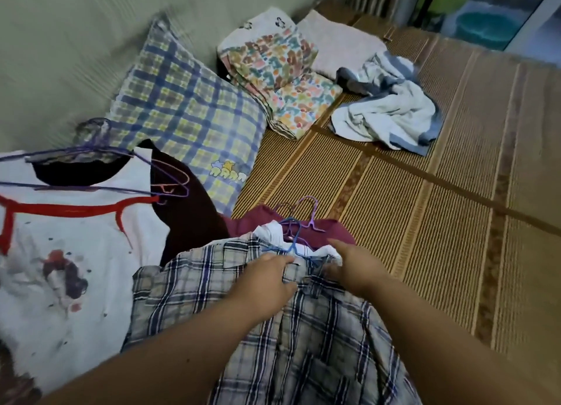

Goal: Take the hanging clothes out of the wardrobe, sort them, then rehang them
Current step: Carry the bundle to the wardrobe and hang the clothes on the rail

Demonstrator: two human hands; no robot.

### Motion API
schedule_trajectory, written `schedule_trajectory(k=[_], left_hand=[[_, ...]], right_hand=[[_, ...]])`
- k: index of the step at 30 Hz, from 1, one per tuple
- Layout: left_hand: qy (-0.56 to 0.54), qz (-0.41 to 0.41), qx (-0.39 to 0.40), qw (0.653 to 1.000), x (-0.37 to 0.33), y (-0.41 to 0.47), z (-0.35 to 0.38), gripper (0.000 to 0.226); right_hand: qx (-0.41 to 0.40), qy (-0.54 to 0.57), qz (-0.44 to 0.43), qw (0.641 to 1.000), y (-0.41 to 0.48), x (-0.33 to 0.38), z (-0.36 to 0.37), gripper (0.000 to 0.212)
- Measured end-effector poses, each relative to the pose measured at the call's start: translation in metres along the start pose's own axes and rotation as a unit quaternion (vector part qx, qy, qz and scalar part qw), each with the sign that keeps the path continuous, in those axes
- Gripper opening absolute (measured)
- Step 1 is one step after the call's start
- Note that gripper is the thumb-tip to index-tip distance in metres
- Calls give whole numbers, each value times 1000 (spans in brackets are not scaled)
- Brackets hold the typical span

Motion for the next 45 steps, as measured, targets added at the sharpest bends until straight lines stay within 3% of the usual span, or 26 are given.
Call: schedule_trajectory(k=[3, 6, 11, 15, 19, 21, 23, 25, 27, 30, 33, 35, 37, 39, 42, 45], left_hand=[[0, -13, 19, 1000, 7, 41, 25, 56], [-67, -22, 14, 997, 11, 70, 47, 53], [-142, -127, -43, 981, 30, 107, 69, 59], [-154, -124, -39, 979, 33, 128, 87, 60], [-159, -160, -45, 973, 41, 134, 81, 61], [-187, -167, -48, 967, 39, 133, 69, 59], [-209, -173, -40, 962, 27, 130, 59, 46], [-92, -173, 34, 980, 10, 121, 53, 35], [-97, -175, 67, 977, 11, 129, 59, 35], [-181, -158, -38, 970, 7, 118, 45, 51], [-189, -113, -66, 973, -16, 96, 25, 64], [-171, -92, -81, 978, -35, 73, 7, 61], [-127, -60, -97, 985, -51, 46, -5, 43], [-56, -5, -132, 990, -68, 9, -20, 21], [-14, 47, -210, 976, -84, -43, -47, 25], [-100, 58, -231, 966, -91, -90, -68, 24]], right_hand=[[18, 7, 4, 1000, 47, -13, 16, 58], [39, 1, -2, 999, 86, -19, 29, 45], [34, 28, 23, 999, 131, -21, 54, 59], [14, -73, 63, 995, 153, -17, 53, 60], [38, -67, 32, 997, 157, -16, 49, 58], [68, -37, -2, 997, 148, -13, 49, 45], [109, 11, -20, 994, 136, -8, 52, 34], [137, 19, -34, 990, 126, -4, 58, 38], [134, 31, -29, 990, 116, -2, 59, 33], [94, 169, -11, 981, 95, -5, 49, 13], [51, 226, -23, 972, 64, -5, 33, 22], [36, 293, -35, 955, 34, -4, 19, 23], [36, 353, -55, 933, 0, 1, 8, 26], [25, 379, -64, 923, -39, 9, -8, 25], [2, 383, -77, 920, -94, 28, -35, 28], [-32, 319, -91, 943, -145, 51, -60, 33]])
Point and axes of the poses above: each hand's wrist, its own y-axis towards the middle knuckle, its own z-axis out of the palm, x = y × z, the point moved 6 cm from there along y, towards the middle knuckle, and after that the axes turned 3 degrees about -y, right-handed, at the moved point
